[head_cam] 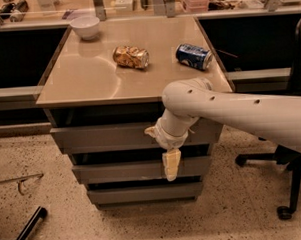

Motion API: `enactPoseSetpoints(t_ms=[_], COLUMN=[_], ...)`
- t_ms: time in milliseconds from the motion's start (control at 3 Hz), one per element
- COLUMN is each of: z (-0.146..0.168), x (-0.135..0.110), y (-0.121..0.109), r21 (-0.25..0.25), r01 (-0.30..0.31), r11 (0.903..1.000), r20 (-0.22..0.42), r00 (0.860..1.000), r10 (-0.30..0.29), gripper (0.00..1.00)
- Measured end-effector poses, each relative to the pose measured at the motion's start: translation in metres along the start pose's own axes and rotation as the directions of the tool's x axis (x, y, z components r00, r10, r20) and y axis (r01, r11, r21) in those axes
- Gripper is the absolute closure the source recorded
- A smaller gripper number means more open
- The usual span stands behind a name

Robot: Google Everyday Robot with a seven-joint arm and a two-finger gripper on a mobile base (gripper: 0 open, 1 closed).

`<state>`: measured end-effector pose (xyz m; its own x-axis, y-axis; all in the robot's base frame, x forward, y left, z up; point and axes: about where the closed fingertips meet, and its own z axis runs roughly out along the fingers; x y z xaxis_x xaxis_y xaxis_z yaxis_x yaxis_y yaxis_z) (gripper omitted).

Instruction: Close top drawer

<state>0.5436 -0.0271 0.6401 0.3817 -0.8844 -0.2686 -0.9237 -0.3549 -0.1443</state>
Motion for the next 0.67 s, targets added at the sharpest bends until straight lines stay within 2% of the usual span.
enactPoseSetpoints(t_ms=[333, 667], z=[0.000, 0.001], x=[0.000, 0.010], y=[0.000, -0.015], r21=[0.000, 0.010], r01=[0.000, -0.006], r11=[1.0000, 0.9999], r20=[0.000, -0.003], r00=[1.000, 1.000], r10=[0.000, 0.006], gripper=[0.00, 0.00])
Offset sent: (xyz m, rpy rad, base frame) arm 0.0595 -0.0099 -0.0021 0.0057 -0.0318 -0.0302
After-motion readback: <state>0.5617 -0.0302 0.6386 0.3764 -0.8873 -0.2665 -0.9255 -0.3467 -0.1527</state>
